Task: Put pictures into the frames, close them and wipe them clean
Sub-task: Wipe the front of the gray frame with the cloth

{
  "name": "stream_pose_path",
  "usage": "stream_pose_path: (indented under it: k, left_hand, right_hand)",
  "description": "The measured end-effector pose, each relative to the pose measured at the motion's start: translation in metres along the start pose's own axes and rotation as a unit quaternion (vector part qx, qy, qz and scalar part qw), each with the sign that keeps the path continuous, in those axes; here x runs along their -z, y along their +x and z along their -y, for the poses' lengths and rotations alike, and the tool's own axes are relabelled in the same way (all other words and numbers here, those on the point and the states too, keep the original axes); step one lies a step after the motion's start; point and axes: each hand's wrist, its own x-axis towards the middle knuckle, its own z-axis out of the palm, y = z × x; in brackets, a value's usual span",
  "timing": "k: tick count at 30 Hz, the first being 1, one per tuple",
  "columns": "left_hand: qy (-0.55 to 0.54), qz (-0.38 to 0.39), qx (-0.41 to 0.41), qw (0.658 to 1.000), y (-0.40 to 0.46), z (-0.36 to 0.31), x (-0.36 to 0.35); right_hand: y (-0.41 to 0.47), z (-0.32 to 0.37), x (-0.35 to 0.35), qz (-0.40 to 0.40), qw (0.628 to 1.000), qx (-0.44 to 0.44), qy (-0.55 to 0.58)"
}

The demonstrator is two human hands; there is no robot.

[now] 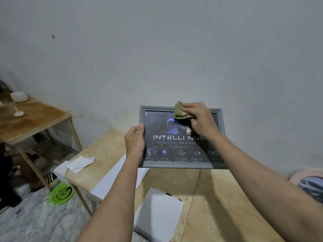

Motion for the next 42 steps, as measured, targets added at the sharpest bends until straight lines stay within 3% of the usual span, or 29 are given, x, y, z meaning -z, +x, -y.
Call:
stream_pose_path:
  k: [3, 5, 9, 10, 12, 14, 15, 18, 23, 26, 30, 34, 37, 39, 42]
  left_hand:
    - [-0.036, -0.020, -0.005, 0.999, 0.009, -0.004, 0.006]
    - [-0.053, -0.047, 0.007, 0.997, 0.014, -0.004, 0.013]
    - [-0.017, -0.044, 0.009, 0.999, 0.012, 0.007, 0.019]
    - [-0.015, -0.034, 0.012, 0.999, 0.012, 0.012, 0.018]
    - [-0.020, -0.029, 0.017, 0.999, 0.010, 0.014, 0.016]
    - [-0.025, -0.023, 0.018, 0.999, 0.008, 0.011, 0.010]
    - [-0.029, -0.021, 0.010, 0.999, 0.007, 0.007, 0.007]
    - [-0.045, -0.037, -0.024, 0.998, 0.008, -0.002, 0.005]
    - [-0.052, -0.079, -0.047, 0.994, 0.016, -0.010, 0.015]
    - [-0.057, -0.096, -0.039, 0.993, 0.014, -0.006, 0.016]
    - [-0.061, -0.094, -0.015, 0.994, 0.000, -0.002, -0.001]
    - [-0.041, -0.096, 0.004, 0.995, -0.011, 0.006, -0.026]
    - [-0.035, -0.097, 0.029, 0.994, -0.020, 0.018, -0.028]
    - [-0.032, -0.096, 0.030, 0.994, -0.024, 0.022, -0.021]
    - [-0.035, -0.067, 0.019, 0.997, -0.024, 0.019, -0.015]
  right_hand:
    - [-0.040, 0.011, -0.029, 0.042, 0.997, 0.059, 0.030]
    - [-0.075, 0.024, -0.042, 0.114, 0.988, 0.049, 0.096]
    - [-0.090, 0.034, -0.027, 0.302, 0.932, -0.096, 0.175]
    - [-0.079, 0.032, -0.019, 0.305, 0.926, -0.127, 0.181]
    - [-0.045, 0.028, -0.001, 0.193, 0.960, -0.142, 0.143]
    - [-0.010, 0.016, 0.015, 0.024, 0.995, -0.080, 0.048]
    - [0.001, 0.009, 0.020, -0.016, 0.999, -0.033, -0.008]
    - [0.001, -0.015, 0.025, 0.020, 0.981, 0.080, -0.175]
    - [-0.049, -0.042, 0.025, 0.099, 0.971, 0.038, -0.213]
    - [-0.079, -0.036, 0.018, 0.193, 0.967, -0.021, -0.167]
    - [-0.101, 0.000, -0.005, 0.145, 0.974, -0.172, -0.036]
    - [-0.114, 0.057, -0.046, 0.156, 0.979, -0.114, 0.065]
    - [-0.104, 0.072, -0.040, 0.229, 0.935, -0.165, 0.214]
    - [-0.085, 0.056, -0.017, 0.145, 0.922, -0.233, 0.272]
    - [-0.056, 0.004, 0.028, -0.093, 0.955, -0.244, 0.141]
